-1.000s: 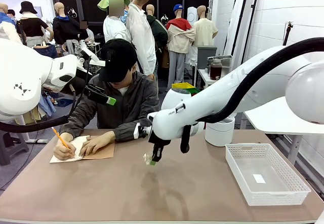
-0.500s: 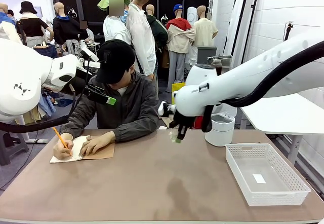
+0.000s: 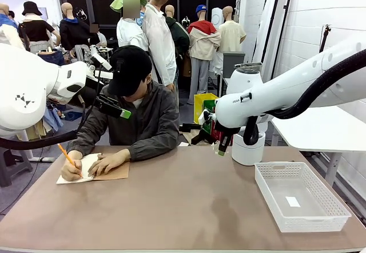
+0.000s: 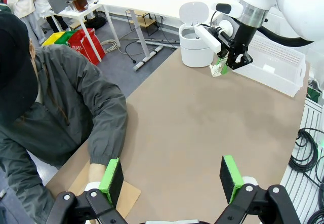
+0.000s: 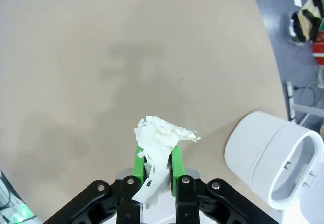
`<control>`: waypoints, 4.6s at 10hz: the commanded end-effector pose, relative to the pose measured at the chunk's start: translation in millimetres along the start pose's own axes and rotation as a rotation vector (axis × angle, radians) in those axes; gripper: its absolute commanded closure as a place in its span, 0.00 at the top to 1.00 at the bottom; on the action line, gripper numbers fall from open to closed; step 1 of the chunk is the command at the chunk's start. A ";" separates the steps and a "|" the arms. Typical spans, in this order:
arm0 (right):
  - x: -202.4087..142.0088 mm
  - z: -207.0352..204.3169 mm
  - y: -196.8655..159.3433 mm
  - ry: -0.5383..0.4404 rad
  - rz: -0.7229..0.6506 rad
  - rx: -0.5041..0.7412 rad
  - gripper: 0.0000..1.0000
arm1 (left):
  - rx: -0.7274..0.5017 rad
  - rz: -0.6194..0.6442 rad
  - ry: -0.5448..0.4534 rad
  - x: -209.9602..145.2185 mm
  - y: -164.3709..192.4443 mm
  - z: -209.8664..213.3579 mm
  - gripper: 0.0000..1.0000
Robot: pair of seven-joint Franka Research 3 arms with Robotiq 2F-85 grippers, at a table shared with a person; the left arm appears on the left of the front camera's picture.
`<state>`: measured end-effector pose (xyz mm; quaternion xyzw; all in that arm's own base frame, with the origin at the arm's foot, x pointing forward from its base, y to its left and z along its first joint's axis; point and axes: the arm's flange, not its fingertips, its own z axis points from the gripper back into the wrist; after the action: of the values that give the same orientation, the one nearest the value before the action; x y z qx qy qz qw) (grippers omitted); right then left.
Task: Sort the paper based on its condition.
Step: If a person hands you a paper, place it in the Organizing basket , and if it's crumpled, put it in the Trash can.
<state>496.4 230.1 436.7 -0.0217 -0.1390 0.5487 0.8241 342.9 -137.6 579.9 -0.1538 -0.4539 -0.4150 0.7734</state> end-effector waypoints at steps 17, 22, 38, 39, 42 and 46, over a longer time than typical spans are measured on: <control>-19.4 18.9 -137.3 0.178 -0.277 -0.223 0.24 | -0.005 -0.010 0.003 -1.5 1.0 -0.5 1.00; -26.7 -2.9 -157.0 0.215 -0.312 -0.274 0.24 | -0.005 -0.010 0.003 -1.5 1.0 -0.5 1.00; -5.7 -6.6 -155.8 0.232 -0.294 -0.274 1.00 | -0.005 -0.010 0.003 -1.5 1.0 -0.5 1.00; -5.5 -6.4 -155.7 0.238 -0.294 -0.269 1.00 | -0.005 -0.010 0.003 -1.5 1.0 -0.5 1.00; -8.8 -10.5 -152.6 0.227 -0.280 -0.298 1.00 | -0.005 -0.010 0.003 -1.5 1.0 -0.5 1.00; -8.8 -10.5 -152.6 0.227 -0.280 -0.298 1.00 | -0.005 -0.010 0.003 -1.5 1.0 -0.5 1.00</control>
<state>632.5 163.8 453.7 -0.1844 -0.1236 0.3966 0.8908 342.8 -137.5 580.0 -0.1539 -0.4540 -0.4150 0.7733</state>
